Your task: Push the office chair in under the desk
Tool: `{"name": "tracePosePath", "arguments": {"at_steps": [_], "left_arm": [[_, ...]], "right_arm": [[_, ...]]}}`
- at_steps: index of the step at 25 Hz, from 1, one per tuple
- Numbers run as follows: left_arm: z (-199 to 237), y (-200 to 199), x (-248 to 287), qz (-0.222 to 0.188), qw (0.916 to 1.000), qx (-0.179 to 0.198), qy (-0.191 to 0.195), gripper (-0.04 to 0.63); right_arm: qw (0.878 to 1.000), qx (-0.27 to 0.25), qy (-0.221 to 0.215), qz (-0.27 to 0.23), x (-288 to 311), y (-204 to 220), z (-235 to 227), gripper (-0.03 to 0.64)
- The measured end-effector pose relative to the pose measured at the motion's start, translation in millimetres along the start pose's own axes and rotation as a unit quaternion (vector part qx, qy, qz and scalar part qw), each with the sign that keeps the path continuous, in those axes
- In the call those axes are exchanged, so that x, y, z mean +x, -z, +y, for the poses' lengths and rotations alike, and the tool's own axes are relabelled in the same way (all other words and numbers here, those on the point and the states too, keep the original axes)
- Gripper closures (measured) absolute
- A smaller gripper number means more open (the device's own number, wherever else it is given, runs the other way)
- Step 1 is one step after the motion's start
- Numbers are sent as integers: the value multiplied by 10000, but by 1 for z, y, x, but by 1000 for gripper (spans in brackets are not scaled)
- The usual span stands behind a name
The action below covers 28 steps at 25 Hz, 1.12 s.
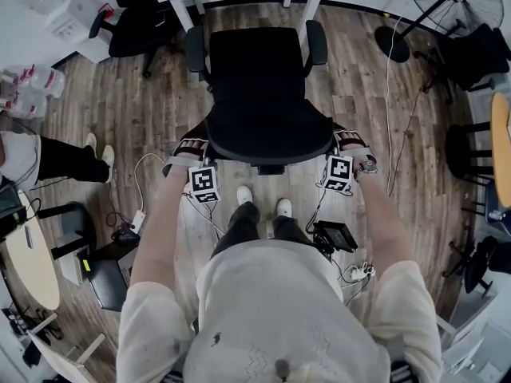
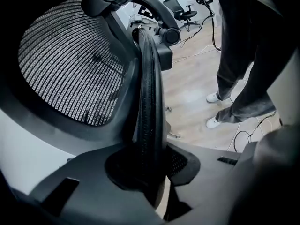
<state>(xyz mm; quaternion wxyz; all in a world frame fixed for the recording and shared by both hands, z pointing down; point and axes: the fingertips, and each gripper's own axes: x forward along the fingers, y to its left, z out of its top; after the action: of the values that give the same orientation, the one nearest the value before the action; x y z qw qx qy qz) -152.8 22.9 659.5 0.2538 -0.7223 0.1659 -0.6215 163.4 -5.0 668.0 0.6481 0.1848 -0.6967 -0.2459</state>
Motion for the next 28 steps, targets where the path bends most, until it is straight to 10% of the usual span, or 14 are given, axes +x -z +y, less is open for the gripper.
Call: {"name": "tracePosePath", "arguments": {"at_steps": [28], "left_arm": [[82,47,55,-33,9999,75,-66,509]], "right_arm": [[9998,133,2,116,63,-20,-77,499]]}}
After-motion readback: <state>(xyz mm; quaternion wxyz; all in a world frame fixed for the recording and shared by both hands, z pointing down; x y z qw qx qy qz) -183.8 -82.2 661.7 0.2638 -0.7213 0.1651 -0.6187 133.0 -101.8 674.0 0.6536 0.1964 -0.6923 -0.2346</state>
